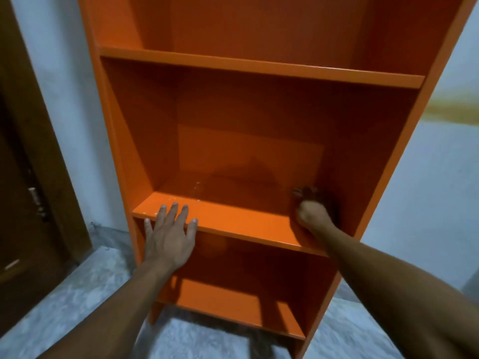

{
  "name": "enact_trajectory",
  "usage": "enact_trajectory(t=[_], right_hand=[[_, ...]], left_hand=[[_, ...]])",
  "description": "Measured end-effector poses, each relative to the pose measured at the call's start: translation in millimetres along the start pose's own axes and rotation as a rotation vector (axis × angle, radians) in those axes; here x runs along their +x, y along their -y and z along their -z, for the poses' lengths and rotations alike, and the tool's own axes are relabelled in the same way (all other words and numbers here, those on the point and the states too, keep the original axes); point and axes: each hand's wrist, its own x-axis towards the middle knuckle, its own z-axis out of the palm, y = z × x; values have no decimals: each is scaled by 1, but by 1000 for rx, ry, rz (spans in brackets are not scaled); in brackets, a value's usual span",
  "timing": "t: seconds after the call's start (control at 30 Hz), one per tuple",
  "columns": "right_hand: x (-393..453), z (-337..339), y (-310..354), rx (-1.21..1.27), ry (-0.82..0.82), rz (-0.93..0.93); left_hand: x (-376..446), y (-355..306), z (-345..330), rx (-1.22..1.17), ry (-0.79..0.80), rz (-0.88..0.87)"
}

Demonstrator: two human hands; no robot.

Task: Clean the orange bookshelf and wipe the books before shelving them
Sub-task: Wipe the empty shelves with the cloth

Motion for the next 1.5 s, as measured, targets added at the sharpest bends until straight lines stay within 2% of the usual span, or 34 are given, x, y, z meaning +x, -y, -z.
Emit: enact_trajectory(t=[0.07, 0.17, 0.23, 0.33, 0.5, 0.6, 0.7, 0.77, 0.83, 0.93, 1.03, 1.2, 1.33, 1.43, 1.5], right_hand=[[5, -2, -2, 10, 125, -40], [4, -6, 12, -105, 216, 17], [-1, -10, 24, -126, 200, 91], [-6, -34, 40, -88, 85, 178], [-38, -71, 70, -158, 42, 546], [-58, -85, 74, -55, 54, 773], [-76, -83, 80, 95, 157, 1007], [-78, -72, 88, 190, 248, 1094], [-65, -60, 94, 242, 177, 1095], [-26, -47, 97, 337, -91, 959], [42, -61, 87, 420, 3, 697], [176, -141, 68, 56, 155, 482], [141, -123, 114, -139, 186, 530], [78, -103, 146, -240, 252, 733], [46, -96, 154, -205, 296, 804]], left_hand=[[1, -1, 3, 19, 30, 4], [2, 0, 5, 48, 64, 3], [2, 1, 4, 58, 64, 5], [2, 1, 2, 71, 59, 11], [4, 6, 3, 68, 66, -4], [5, 16, 6, 92, 72, -36], [0, 29, 13, 155, 56, -44], [-3, 37, 16, 182, 61, -69], [-3, 43, 16, 135, 28, -71], [-2, 54, 10, 67, -29, -67], [0, 66, 5, 54, -76, -89], [2, 79, 1, 66, -118, -85], [3, 81, -3, 37, -146, -101], [0, 82, -3, 6, -144, -104], [-6, 85, 0, -9, -133, -115]])
